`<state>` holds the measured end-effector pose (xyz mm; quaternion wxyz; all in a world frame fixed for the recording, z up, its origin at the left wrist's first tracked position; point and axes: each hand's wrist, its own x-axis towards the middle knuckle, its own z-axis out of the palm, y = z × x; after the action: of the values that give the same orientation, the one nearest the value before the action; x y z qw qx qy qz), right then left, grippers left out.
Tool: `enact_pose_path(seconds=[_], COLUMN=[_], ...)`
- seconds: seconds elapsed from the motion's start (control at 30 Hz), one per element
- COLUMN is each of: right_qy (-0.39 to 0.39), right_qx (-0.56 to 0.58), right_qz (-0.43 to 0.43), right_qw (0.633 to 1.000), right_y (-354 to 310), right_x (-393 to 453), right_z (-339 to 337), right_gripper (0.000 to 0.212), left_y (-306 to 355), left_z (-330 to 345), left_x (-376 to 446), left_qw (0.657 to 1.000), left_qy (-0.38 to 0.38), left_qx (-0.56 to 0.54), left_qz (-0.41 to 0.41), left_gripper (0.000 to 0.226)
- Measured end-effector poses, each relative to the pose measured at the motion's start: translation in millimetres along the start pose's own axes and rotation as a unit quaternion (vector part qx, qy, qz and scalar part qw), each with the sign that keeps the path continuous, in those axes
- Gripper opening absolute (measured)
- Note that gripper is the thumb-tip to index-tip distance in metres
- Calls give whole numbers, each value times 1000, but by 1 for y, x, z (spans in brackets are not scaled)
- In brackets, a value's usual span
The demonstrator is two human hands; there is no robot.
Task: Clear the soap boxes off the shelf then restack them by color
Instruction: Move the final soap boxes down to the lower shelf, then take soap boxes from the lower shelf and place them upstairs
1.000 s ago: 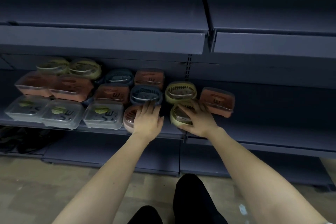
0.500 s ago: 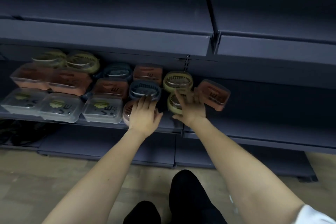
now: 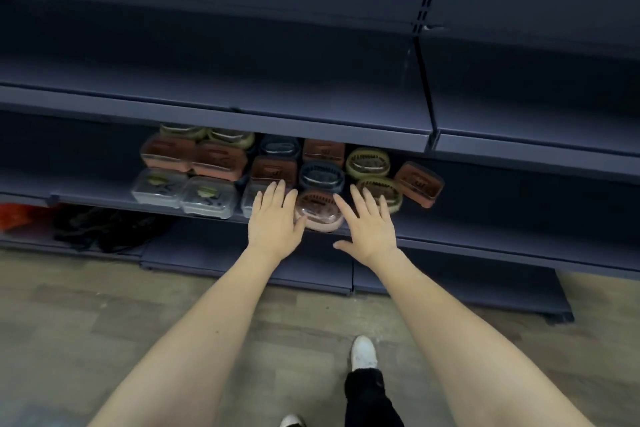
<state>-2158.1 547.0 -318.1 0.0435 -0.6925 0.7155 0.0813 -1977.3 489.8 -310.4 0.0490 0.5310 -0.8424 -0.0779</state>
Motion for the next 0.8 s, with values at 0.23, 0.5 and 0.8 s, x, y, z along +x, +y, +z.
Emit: enact_pose_path(seconds=[0.23, 0.5, 0.8], right_qy=[-28, -38, -42], right_qx=[-23, -21, 2], right_qz=[-13, -26, -46], right_qw=[999, 999, 998], right_y=[-40, -25, -50], right_x=[-34, -49, -42], right_z=[-6, -3, -1], right_gripper=[92, 90, 87], left_y=[-35, -34, -53], left_z=[-24, -15, -16], left_x=[-49, -90, -102], left_qw=[999, 993, 989], left_qy=[-9, -36, -19], left_qx=[12, 16, 2], left_qz=[-47, -107, -144], left_gripper=[59, 60, 60])
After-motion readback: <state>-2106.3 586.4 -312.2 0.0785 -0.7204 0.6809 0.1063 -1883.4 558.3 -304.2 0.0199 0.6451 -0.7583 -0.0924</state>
